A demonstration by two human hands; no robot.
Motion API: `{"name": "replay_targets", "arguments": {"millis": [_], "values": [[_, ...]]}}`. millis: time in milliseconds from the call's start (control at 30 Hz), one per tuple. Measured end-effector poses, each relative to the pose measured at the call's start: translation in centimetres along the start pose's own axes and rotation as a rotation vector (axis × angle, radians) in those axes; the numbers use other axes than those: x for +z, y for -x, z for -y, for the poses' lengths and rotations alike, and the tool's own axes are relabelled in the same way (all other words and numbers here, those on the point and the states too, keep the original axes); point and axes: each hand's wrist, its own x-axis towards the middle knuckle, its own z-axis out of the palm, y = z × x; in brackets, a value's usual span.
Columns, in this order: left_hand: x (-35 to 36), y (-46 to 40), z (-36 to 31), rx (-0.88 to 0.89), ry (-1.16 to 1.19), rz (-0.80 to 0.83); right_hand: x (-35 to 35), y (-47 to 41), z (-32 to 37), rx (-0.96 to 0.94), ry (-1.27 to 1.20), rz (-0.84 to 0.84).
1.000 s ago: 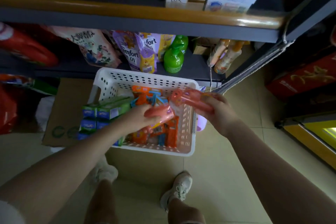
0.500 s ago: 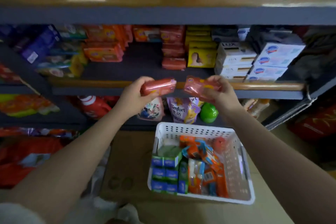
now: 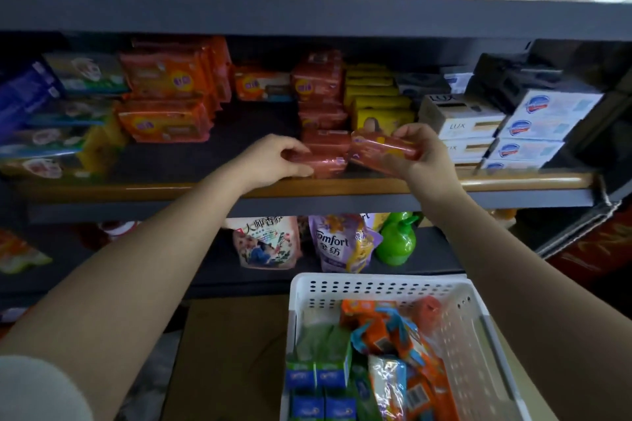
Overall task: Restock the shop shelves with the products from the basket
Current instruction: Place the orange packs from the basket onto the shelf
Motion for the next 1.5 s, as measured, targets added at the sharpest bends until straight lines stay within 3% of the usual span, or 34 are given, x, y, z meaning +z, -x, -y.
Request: {"name": "replay_targets", "arguments": {"millis": [167,267,433,700,833,1033,1200,1333,1500], "values": [[0.0,-0.8,0.5,-0.037,0.104,-0.026,0.4,-2.0,0.3,-0.054,0.137,0.044],[0.7,-1.2,0.2,-0.002,0.004,-0.078,1.8,-4.0,0.4,-0.092,0.238,0.069],[0.4,-1.1,0.7,-0.048,-0.052,-0.104,3.3,-6.0,-0.7,-0.046,0.472,0.265],[-0.3,0.0,0.9,-0.024,-0.031,-0.095,3.8,-6.8,-1.7,0.018,0.649,0.39],[-1.0,1.0,1.7,-0.033,-0.046,-0.109,4.3,-7.4,-2.1,-0.098,0.885,0.467],[-0.8,0.7,1.4,-0.066,-0.011,-0.01,4.2,-9.5,0.2,-0.168,1.074,0.423],[-0.7,0.1,1.2,-0.029,0.078,0.082,4.6,-12.2,-0.1,-0.148,1.31,0.638],[-1.0,-0.2,0.8,0.001,0.076,0.161,4.3,-12.6,0.6,-0.133,1.301,0.655],[-1.4,-0.5,1.1,-0.009,0.084,0.142,5.1,-12.6,0.0,-0.138,1.416,0.726]]}}
